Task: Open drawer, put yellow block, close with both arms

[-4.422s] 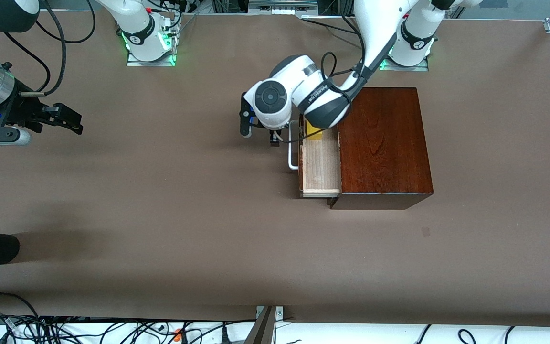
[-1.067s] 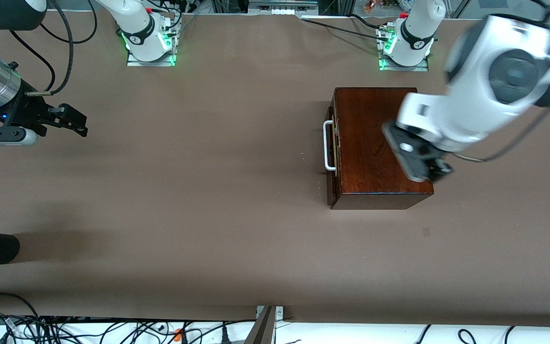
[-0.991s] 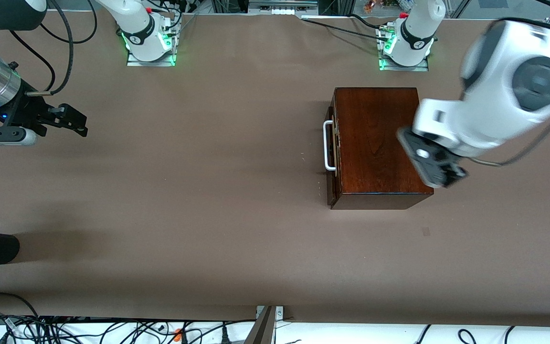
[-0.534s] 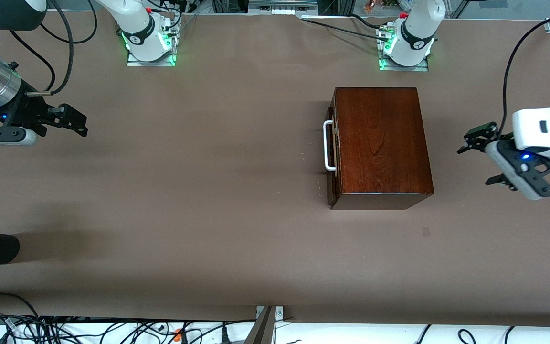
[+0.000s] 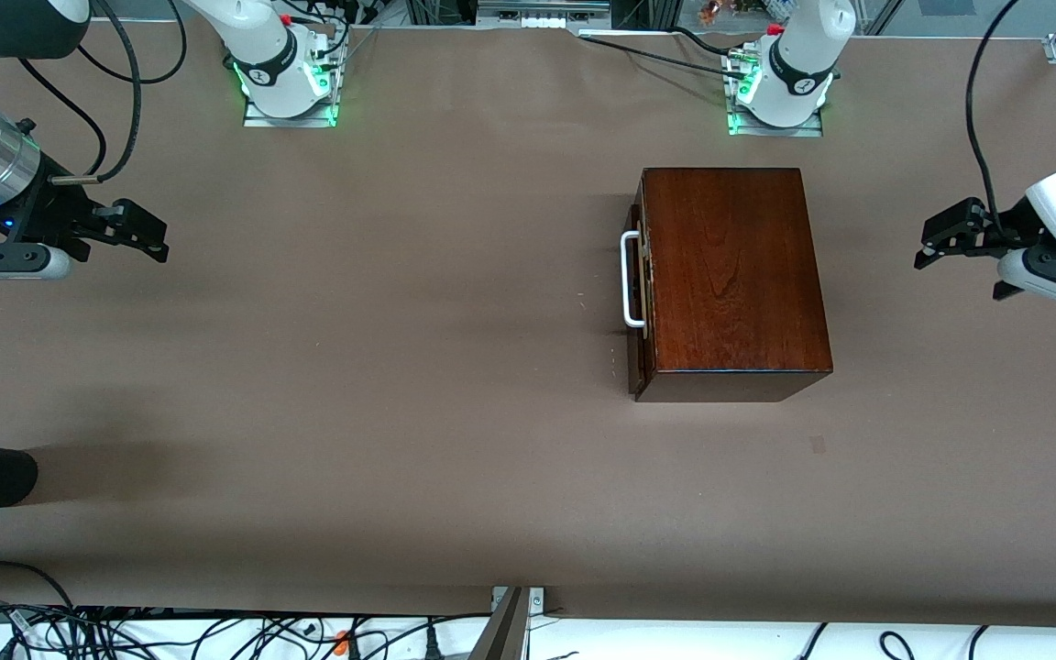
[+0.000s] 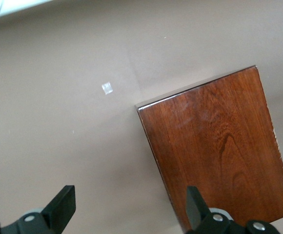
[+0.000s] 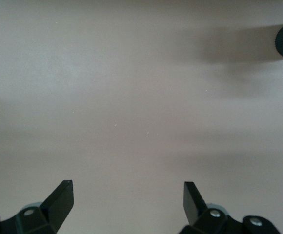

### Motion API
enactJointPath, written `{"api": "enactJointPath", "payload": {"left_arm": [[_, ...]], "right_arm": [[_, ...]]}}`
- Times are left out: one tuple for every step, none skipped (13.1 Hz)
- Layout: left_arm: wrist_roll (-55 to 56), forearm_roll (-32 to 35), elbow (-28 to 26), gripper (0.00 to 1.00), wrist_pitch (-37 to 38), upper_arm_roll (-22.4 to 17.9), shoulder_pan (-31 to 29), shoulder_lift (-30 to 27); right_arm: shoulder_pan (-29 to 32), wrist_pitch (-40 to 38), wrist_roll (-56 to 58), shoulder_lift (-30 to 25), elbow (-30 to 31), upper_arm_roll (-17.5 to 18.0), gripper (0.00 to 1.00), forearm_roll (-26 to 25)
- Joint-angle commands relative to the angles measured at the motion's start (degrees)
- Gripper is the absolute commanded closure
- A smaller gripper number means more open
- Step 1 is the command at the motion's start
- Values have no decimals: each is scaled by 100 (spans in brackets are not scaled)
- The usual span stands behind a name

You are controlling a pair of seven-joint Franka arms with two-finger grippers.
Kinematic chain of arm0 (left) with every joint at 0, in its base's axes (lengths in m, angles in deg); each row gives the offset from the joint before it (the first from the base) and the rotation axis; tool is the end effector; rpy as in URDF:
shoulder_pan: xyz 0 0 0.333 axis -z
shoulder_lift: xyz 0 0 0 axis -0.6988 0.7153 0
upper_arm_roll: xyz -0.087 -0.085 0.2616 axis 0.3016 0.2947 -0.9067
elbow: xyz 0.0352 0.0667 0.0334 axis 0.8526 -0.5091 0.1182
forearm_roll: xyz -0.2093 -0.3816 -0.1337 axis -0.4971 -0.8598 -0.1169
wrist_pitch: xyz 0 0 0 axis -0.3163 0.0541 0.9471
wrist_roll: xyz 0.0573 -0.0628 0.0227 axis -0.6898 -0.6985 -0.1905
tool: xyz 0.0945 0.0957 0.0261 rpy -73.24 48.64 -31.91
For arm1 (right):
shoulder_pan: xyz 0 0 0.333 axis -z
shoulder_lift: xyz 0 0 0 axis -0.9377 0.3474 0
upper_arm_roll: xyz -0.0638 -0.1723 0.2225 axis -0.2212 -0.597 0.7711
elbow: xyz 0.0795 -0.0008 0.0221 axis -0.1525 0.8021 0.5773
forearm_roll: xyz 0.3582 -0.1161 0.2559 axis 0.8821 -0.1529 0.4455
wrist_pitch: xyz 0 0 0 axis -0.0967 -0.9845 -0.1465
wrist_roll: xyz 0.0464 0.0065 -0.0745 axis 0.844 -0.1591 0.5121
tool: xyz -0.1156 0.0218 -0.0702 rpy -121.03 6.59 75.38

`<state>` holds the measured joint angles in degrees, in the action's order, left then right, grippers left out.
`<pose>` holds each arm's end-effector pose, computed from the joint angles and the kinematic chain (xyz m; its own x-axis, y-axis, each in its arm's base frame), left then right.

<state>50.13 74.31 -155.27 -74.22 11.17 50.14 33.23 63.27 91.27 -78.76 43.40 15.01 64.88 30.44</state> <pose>0.6560 -0.0235 0.5438 0.9624 -0.2715 -0.0069 -0.2701 -0.9596 0.0790 0.6409 0.0691 0.5225 0.9999 -0.0001 0.0124 -0.0001 -1.0000 0.0040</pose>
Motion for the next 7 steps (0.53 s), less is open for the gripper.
{"api": "enactJointPath", "payload": {"left_arm": [[724, 498, -418, 0, 23, 70, 79, -345], [839, 692, -445, 0, 23, 263, 1, -397], [962, 755, -471, 0, 23, 378, -87, -459], [1015, 747, -497, 0, 32, 492, -210, -547], [1007, 669, -611, 0, -37, 510, -333, -591], [1024, 668, -699, 0, -134, 511, -404, -670], [1025, 668, -830, 0, -309, 511, -413, -740]], "right_arm": [[-18, -58, 2, 27, -105, 0, 0, -5], [-10, -59, 2, 27, -105, 0, 0, -5], [-10, -67, 2, 27, -105, 0, 0, 4], [-10, -93, 2, 27, -105, 0, 0, 21], [-10, -102, 2, 19, -105, 0, 0, 22], [-10, -111, 2, 19, -105, 0, 0, 22], [-10, -120, -7, 10, -105, 0, 0, 22]]}}
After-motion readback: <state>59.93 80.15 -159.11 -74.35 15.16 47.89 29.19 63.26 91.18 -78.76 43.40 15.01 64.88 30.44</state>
